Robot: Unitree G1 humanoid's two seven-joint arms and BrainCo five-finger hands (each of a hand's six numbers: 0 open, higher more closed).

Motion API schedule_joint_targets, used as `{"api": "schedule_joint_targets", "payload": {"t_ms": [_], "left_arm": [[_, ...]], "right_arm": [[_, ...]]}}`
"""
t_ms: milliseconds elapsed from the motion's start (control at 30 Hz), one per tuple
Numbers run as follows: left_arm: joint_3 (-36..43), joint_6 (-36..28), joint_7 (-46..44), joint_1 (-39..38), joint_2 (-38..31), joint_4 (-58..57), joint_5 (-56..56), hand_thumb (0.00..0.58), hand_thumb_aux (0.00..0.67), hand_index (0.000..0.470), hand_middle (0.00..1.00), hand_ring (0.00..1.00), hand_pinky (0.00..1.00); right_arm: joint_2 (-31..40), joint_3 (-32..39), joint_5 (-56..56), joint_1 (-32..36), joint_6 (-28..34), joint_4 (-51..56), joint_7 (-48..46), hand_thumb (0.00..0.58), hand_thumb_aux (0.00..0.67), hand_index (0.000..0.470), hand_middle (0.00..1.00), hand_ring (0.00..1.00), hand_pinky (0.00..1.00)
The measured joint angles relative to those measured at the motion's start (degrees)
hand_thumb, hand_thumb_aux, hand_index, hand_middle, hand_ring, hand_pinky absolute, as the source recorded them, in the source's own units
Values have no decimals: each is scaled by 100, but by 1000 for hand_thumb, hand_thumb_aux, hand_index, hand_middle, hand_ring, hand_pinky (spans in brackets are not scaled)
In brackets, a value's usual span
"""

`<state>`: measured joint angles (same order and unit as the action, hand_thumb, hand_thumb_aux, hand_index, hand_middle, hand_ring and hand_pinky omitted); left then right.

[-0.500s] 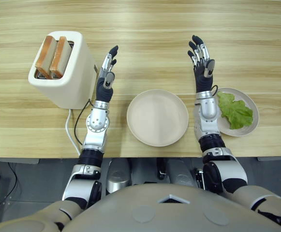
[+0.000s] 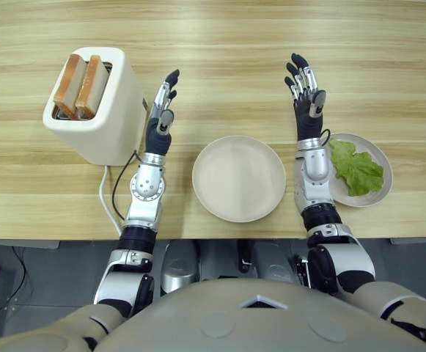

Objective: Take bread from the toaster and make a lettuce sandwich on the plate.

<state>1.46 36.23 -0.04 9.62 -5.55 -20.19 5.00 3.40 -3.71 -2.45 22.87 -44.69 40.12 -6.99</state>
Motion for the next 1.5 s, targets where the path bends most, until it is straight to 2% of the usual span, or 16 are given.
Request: {"api": "schedule_joint_targets", "payload": {"t_ms": [100, 233, 333, 400, 467, 733, 967, 1200, 1233, 1267, 1300, 1333, 1367, 1433, 1500], "left_arm": [[-9, 73, 96, 2, -87, 55, 185, 0, 0, 0, 0, 0, 0], [-125, -146, 800, 2, -917, 1171, 2165, 0, 0, 0, 0, 0, 0], [-370, -776, 1038, 3, -1515, 2072, 3376, 0, 0, 0, 0, 0, 0], [-517, -1082, 1053, -14, -1744, 2341, 3706, 0, 0, 0, 0, 0, 0], [-815, -1542, 1084, -45, -2306, 2619, 4200, 0, 0, 0, 0, 0, 0], [-1808, -2397, 1284, -185, -3251, 2191, 4240, 0, 0, 0, 0, 0, 0], [-1727, -2705, 1483, -139, -3417, 498, 3864, 0, 0, 0, 0, 0, 0], [-1463, -2916, 1719, -127, -3418, 55, 3702, 0, 0, 0, 0, 0, 0], [-1436, -2959, 1726, -126, -3418, 49, 3699, 36, 21, 14, 0, 0, 0], [-1406, -2991, 1732, -125, -3418, 45, 3695, 241, 158, 108, 0, 0, 0], [-1344, -3035, 1733, -122, -3419, 43, 3679, 472, 381, 262, 0, 0, 0], [-1322, -3045, 1736, -122, -3418, 43, 3663, 472, 381, 262, 0, 0, 0], [-1309, -3059, 1759, -115, -3419, 56, 3612, 552, 523, 359, 0, 0, 0], [-1304, -3087, 1793, -99, -3429, 85, 3582, 580, 670, 460, 0, 0, 0], [-1237, -3145, 1784, -105, -3432, 87, 3582, 580, 670, 460, 0, 0, 0]], "right_arm": [[-2, 0, 1, 9, -12, 27, 7, 0, 0, 0, 0, 0, 0], [-24, 0, 1, 28, -19, 46, 16, 0, 0, 0, 0, 0, 0], [-44, 5, 5, 54, -21, 90, 21, 0, 0, 0, 0, 0, 0], [-52, 5, 7, 63, -24, 107, 24, 0, 0, 0, 0, 0, 0], [-75, 7, 19, 98, -34, 160, 48, 0, 0, 0, 0, 0, 0], [-88, 5, 72, 137, -90, 220, 83, 0, 0, 0, 0, 0, 0], [-84, 6, 143, 148, -162, 312, 123, 0, 0, 0, 0, 0, 0], [-72, 11, 238, 153, -225, 402, 175, 0, 0, 0, 0, 0, 0], [-71, 10, 244, 153, -240, 412, 176, 0, 0, 0, 0, 0, 0], [-70, 10, 246, 153, -251, 416, 177, 0, 0, 0, 0, 0, 0], [-69, 10, 247, 153, -261, 418, 178, 0, 0, 0, 0, 0, 0], [-69, 10, 247, 153, -265, 418, 178, 0, 0, 0, 0, 0, 0], [-67, 9, 247, 153, -276, 421, 178, 0, 0, 0, 0, 0, 0], [-63, 10, 248, 153, -294, 421, 179, 0, 0, 0, 0, 0, 0], [-64, 12, 249, 153, -301, 422, 178, 0, 0, 0, 0, 0, 0]]}}
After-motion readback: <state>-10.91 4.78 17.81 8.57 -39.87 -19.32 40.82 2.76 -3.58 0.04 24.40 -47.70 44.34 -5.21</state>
